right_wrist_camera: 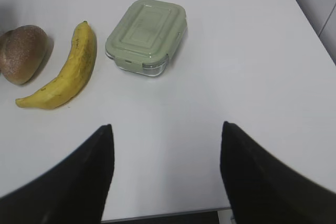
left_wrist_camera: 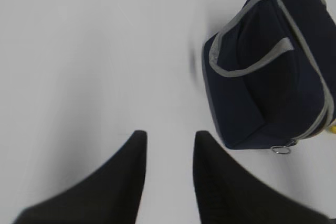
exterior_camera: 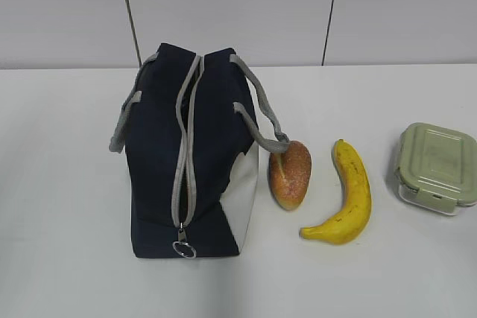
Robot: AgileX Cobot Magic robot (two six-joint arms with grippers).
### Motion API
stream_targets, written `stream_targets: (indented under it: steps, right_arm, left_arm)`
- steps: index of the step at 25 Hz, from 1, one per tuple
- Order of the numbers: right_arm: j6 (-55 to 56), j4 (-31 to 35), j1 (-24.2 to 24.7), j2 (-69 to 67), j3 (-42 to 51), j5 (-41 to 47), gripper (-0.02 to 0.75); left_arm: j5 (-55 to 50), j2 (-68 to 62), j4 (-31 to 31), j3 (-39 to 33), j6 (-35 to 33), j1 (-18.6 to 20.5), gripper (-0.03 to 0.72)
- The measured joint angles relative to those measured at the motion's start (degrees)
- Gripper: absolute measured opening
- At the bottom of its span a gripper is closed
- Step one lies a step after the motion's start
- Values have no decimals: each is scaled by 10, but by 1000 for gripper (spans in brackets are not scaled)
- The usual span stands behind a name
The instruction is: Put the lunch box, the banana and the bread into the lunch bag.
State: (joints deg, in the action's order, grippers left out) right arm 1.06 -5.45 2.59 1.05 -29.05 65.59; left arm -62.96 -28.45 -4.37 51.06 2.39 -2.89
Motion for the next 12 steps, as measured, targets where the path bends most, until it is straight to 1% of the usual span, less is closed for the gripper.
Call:
stream_targets:
  steps: [3,6,12]
  right_arm:
    - [0,0,0,0,0,0,472]
    - [0,0,0,0,0,0,472]
    - [0,0,0,0,0,0,472]
  left_arm:
    - [2,-70,-32,43,0,-3,236]
    - [2,-141,-59,80,0,-19,236]
    - [-10,-294,-85,140,0,-53,238]
